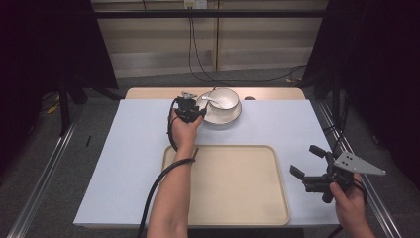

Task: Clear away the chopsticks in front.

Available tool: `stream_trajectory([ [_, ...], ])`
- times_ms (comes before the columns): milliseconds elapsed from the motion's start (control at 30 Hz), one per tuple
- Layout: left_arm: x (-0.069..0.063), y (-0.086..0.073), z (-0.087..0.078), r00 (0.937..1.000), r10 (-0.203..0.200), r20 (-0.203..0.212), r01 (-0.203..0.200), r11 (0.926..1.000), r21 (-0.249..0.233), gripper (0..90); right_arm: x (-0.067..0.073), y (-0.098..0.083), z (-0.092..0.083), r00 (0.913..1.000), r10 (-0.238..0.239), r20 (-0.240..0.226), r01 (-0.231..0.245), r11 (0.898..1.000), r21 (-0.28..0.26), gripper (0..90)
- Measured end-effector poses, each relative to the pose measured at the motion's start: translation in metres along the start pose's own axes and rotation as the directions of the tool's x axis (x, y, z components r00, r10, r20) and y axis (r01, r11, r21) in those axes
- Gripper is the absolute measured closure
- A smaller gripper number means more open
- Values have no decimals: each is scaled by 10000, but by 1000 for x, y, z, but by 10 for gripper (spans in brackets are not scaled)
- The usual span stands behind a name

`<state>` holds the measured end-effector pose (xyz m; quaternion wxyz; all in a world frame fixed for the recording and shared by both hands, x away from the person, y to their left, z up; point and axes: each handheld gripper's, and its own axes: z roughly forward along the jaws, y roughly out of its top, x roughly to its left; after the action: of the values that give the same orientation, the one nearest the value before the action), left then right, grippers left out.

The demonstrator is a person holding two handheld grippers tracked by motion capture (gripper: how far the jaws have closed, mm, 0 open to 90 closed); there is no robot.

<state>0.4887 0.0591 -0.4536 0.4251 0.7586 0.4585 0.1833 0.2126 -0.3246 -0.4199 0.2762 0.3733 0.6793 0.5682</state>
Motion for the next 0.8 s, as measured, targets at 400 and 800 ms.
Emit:
stream_trajectory([
  [400, -3, -4, 23, 9997, 82, -217, -69, 9983, 573, 739, -3, 0, -1, 9999, 161, -25, -161, 9998, -87, 0],
  [800, -10, -3, 11, 9935, -407, -1063, 481, 9965, 682, 858, -6, 0, -3, 9996, 277, -27, -277, 9994, -193, 0],
])
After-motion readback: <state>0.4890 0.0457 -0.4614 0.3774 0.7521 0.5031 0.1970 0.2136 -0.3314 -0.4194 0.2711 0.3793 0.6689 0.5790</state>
